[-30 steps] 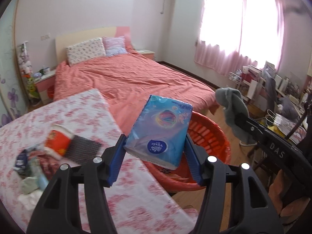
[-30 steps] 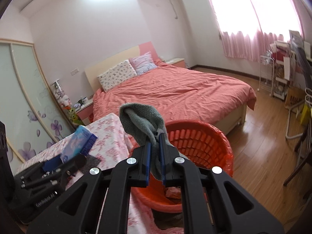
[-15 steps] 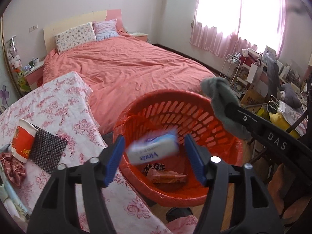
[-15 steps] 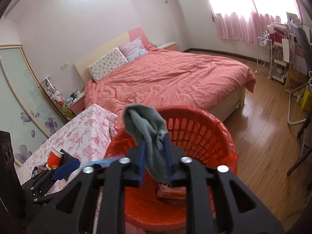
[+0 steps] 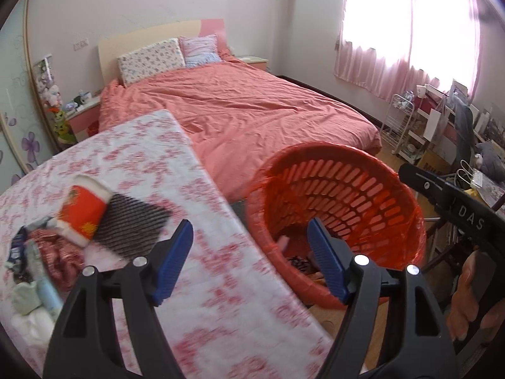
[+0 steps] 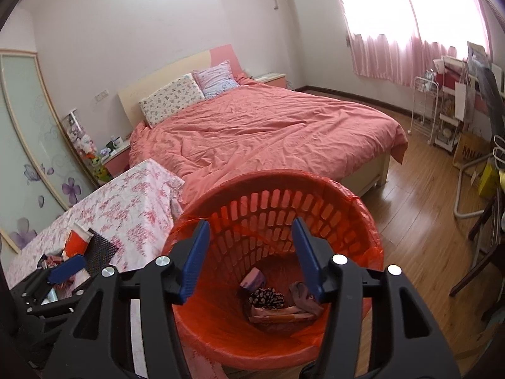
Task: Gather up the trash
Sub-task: 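Grasp the blue snack bag with the left gripper while the right grasps the black mesh mat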
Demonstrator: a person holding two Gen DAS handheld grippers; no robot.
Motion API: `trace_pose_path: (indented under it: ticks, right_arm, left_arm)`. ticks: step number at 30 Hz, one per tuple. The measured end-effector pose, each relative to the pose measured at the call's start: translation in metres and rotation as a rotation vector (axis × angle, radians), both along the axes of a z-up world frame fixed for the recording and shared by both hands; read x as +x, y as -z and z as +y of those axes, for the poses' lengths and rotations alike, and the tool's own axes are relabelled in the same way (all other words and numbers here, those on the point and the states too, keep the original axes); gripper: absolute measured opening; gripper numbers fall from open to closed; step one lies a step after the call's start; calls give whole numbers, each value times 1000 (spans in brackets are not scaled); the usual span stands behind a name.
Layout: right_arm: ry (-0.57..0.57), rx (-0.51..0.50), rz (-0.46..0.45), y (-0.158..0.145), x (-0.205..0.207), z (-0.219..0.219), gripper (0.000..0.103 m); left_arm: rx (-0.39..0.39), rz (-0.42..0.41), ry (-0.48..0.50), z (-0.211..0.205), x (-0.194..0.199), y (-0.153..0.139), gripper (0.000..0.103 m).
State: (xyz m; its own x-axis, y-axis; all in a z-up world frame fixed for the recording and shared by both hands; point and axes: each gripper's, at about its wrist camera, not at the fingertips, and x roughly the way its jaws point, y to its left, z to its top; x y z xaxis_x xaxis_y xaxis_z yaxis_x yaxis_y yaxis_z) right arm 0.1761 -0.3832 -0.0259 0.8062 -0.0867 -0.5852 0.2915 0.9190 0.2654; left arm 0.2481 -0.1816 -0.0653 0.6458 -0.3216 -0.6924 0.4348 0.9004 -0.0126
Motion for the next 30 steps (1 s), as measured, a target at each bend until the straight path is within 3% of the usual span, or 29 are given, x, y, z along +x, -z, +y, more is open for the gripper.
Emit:
trace_pose_path:
  ticks: [8,17,23,30]
  right_arm:
    - [-70,-30,10,-6,1,34,55]
    - [-181,-71,50,-3,9,89,55]
    - [-252,-91,78,2,21,125,55]
    - [-330,-96,126,16,58,169,55]
  left_arm:
    - [3,-44,-92,68,-18,-16,76]
    - [-2,-65,-282,171,-10,-31,78]
    - [11,-42,-441,247,12,-25,78]
    - [-49,34,-516,300,44,-10,78]
